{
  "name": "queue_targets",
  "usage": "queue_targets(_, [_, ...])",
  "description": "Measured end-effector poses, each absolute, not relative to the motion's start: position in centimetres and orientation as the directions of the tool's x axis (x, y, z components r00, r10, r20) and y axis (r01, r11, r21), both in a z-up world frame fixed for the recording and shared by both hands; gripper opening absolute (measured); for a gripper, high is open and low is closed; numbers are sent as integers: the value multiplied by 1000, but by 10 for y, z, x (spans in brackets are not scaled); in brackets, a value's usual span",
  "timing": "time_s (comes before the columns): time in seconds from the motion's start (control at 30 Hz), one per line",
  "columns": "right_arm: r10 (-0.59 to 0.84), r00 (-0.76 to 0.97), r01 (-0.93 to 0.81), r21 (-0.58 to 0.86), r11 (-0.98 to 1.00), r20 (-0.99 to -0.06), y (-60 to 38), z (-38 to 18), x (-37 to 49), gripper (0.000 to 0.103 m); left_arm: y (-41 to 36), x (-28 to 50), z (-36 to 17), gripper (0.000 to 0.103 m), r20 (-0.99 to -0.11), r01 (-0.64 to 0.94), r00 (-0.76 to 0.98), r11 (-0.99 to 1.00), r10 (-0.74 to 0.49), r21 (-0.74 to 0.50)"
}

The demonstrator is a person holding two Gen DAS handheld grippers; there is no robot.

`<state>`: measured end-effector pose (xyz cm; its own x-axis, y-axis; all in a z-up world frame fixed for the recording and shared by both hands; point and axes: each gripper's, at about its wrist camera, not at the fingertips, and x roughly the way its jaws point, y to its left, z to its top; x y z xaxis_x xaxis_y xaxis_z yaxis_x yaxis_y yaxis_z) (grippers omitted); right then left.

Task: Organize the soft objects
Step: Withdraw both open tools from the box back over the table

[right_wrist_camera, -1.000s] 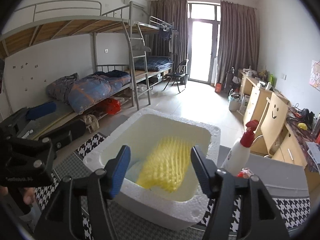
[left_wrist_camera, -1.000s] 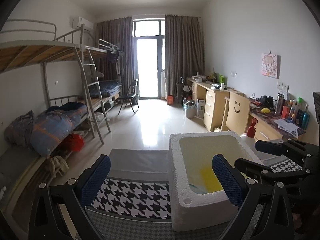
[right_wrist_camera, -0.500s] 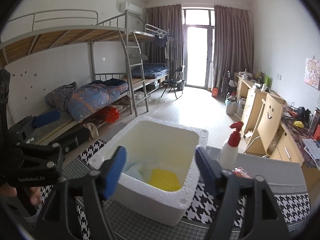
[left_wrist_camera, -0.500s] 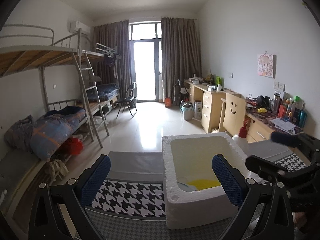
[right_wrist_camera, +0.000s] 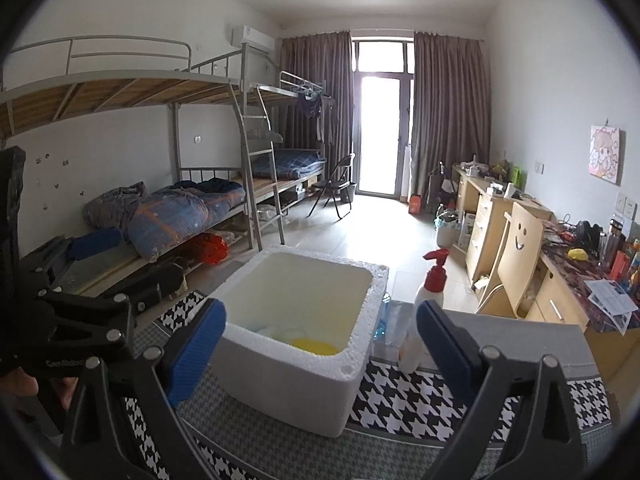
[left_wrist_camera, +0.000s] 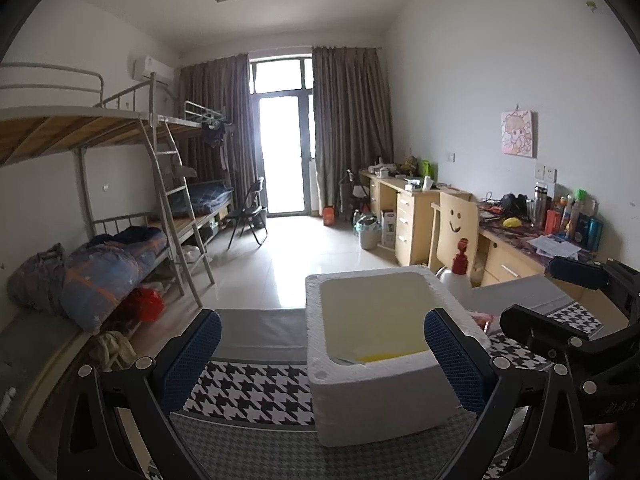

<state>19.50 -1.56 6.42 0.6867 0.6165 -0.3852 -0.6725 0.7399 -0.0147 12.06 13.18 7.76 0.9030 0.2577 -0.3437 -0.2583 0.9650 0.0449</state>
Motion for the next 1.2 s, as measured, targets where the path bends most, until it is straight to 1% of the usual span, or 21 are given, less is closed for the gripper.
queue_targets(0.43, [601,722,-640,-2,768,-343,-52,65,171,98,101,102,73,102,-328,-190,924,980,198,58])
queue_targets(0.6, [578,749,-620,-32,784,-325,-62,60,158,98,90,98,69,102,-330,-161,928,985,171,57])
queue_targets(0.73, [571,754,-612,-31,791,-323,-71,57,154,98,86,95,64,102,-325,-138,935,990,141,33])
queue_targets(0.87, [577,745,-617,-19,786,-335,-80,53,151,98,82,94,58,102,-340,-118,933,993,120,24])
queue_targets(1.1, [551,769,-587,-19,809,-324,-91,45,144,98,74,89,52,102,-344,-79,935,997,80,17])
queue_targets(1.2, [540,770,-574,-1,819,-339,-97,41,145,98,68,88,50,102,-344,-59,937,998,58,6])
